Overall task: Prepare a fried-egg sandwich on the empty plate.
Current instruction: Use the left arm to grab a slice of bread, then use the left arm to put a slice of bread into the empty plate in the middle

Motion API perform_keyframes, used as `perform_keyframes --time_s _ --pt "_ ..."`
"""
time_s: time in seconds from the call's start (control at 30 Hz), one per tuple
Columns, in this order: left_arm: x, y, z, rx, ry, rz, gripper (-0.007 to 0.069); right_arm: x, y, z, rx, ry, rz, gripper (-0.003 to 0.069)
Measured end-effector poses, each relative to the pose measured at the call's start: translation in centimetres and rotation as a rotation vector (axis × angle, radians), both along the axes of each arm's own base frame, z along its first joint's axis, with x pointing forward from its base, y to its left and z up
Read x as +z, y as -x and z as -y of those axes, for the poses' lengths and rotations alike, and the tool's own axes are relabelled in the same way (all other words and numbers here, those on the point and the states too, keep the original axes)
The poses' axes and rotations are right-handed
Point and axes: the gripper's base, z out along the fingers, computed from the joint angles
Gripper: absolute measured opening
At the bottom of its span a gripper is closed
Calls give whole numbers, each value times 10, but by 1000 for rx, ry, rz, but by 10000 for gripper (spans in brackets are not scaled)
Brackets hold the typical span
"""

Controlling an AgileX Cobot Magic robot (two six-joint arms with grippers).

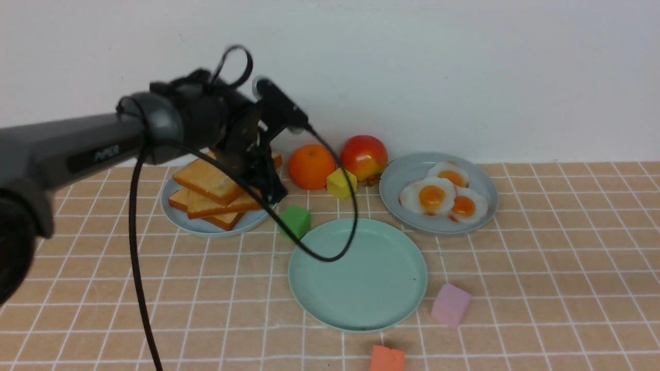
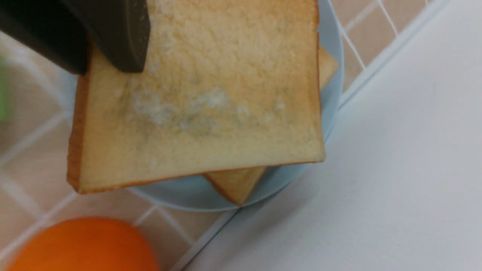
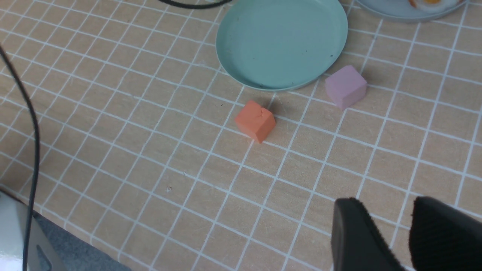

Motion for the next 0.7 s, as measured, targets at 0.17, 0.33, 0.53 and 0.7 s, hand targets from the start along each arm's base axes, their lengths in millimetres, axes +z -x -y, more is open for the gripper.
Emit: perform_keyframes --time_s 0.17,0.33,0.53,0.7 --pt "24 43 44 -47 49 -40 93 0 0 1 -3 6 1 239" --pt "2 81 97 -191 40 -98 93 0 0 1 -5 11 2 239" --pt "-28 96 128 -280 11 -132 93 0 0 1 -5 11 2 239" --pt "-41 95 132 -283 11 -150 93 0 0 1 -6 13 2 239"
